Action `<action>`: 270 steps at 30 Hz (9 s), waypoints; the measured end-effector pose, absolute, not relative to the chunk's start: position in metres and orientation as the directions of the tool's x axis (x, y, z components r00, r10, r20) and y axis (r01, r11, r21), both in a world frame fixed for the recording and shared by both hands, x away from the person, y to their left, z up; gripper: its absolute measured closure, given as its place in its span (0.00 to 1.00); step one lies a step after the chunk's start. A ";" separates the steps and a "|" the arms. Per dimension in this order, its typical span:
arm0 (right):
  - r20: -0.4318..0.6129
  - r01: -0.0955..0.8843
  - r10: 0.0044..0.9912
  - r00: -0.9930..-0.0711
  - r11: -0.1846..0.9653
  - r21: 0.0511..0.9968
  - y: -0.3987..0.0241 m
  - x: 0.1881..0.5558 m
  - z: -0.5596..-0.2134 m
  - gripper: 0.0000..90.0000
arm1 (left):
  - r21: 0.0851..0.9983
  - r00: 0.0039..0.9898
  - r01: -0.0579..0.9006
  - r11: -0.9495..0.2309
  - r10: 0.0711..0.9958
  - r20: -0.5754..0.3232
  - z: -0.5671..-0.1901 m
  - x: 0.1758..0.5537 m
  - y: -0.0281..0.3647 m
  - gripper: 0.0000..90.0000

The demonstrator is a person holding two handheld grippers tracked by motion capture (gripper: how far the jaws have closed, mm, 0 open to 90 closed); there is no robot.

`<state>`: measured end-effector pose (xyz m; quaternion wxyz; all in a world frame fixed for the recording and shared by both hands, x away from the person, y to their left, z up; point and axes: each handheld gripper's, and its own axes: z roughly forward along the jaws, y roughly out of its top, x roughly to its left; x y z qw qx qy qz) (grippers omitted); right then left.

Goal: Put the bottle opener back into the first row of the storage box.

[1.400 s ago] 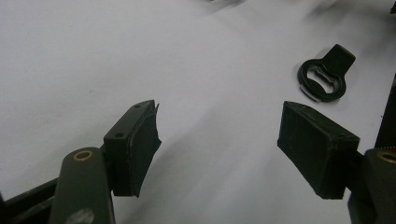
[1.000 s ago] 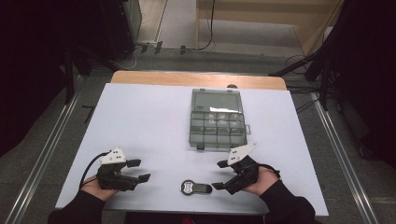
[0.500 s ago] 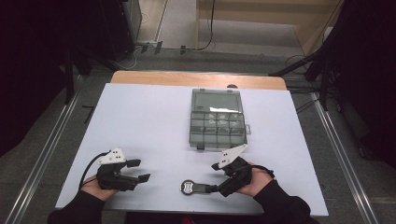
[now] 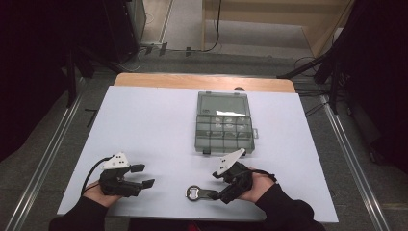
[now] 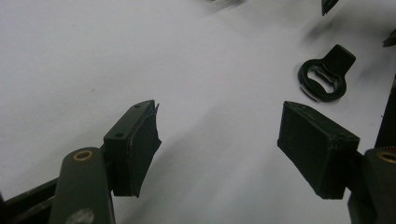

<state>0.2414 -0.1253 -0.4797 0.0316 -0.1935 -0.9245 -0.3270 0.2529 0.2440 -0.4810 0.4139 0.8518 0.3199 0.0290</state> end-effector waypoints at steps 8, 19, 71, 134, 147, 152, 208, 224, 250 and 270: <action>0.183 0.365 0.319 -0.930 0.745 0.558 -0.116 0.240 -0.482 0.35 | 0.724 0.793 0.521 -0.453 0.570 -0.214 -0.481 0.253 0.244 0.31; 0.161 0.314 0.270 -0.949 0.796 0.518 -0.101 0.237 -0.486 0.45 | 0.723 0.795 0.520 -0.455 0.567 -0.215 -0.481 0.253 0.244 0.31; 0.119 0.247 0.217 -0.969 0.816 0.522 -0.097 0.240 -0.487 0.73 | 0.726 0.793 0.521 -0.449 0.568 -0.218 -0.481 0.253 0.244 0.31; 0.146 0.360 0.339 -0.929 0.742 0.565 -0.146 0.302 -0.453 0.73 | 0.728 0.787 0.526 -0.440 0.575 -0.221 -0.481 0.253 0.246 0.31; 0.148 0.366 0.345 -0.927 0.744 0.559 -0.155 0.318 -0.439 0.73 | 0.724 0.788 0.528 -0.444 0.574 -0.222 -0.481 0.254 0.245 0.32; 0.140 0.365 0.349 -0.927 0.747 0.555 -0.157 0.323 -0.434 0.73 | 0.724 0.787 0.529 -0.443 0.575 -0.223 -0.482 0.254 0.246 0.31; 0.115 0.381 0.377 -0.919 0.771 0.511 -0.179 0.435 -0.440 0.73 | 0.722 0.792 0.528 -0.446 0.567 -0.229 -0.482 0.254 0.245 0.31; 0.120 0.416 0.413 -0.903 0.768 0.488 -0.169 0.450 -0.457 0.60 | 0.723 0.791 0.528 -0.446 0.569 -0.226 -0.482 0.254 0.246 0.31; 0.156 0.614 0.645 -0.748 0.583 0.531 -0.163 0.401 -0.442 0.19 | 0.722 0.786 0.531 -0.444 0.577 -0.223 -0.482 0.254 0.246 0.31; 0.205 0.644 0.665 -0.718 0.524 0.557 -0.158 0.349 -0.455 0.20 | 0.721 0.785 0.533 -0.442 0.578 -0.225 -0.482 0.255 0.247 0.31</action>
